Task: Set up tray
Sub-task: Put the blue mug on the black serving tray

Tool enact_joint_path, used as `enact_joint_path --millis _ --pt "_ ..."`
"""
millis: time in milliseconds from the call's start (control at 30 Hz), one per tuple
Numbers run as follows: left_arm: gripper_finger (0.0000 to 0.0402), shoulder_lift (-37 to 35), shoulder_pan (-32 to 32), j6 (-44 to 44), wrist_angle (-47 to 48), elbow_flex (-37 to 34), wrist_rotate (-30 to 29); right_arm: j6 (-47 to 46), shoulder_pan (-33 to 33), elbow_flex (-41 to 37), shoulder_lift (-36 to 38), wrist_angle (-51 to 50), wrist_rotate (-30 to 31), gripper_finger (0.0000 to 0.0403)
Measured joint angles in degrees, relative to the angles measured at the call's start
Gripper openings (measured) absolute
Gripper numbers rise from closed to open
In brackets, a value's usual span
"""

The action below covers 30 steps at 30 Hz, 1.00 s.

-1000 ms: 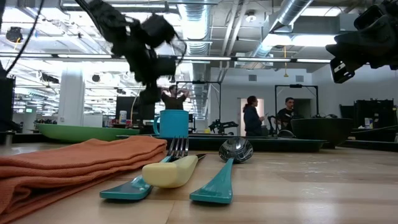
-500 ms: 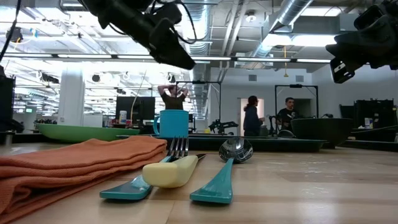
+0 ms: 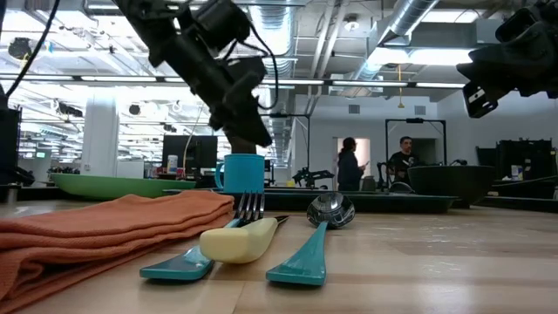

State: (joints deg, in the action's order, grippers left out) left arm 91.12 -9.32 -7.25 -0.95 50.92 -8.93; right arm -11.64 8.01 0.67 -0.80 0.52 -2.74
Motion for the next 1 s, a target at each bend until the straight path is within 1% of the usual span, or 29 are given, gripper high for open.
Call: enact_joint_path --millis 167,367,600,1000 --pt "0.0036 0.9 -3.2 -0.5 1.0 0.0 -0.2 0.0 0.0 0.0 0.0 0.0 0.0 0.0082" --pt "0.0016 0.9 -6.3 0.4 0.1 0.0 -0.7 0.0 0.0 0.0 0.0 0.0 0.0 0.0082" --pt "0.0002 0.9 -7.7 0.9 0.2 0.0 -0.8 0.0 0.0 0.0 0.0 0.0 0.0 0.0082" --pt "0.0000 0.9 -7.3 2.4 1.4 0.0 -0.8 0.0 0.0 0.0 0.0 -0.1 0.0 0.0082"
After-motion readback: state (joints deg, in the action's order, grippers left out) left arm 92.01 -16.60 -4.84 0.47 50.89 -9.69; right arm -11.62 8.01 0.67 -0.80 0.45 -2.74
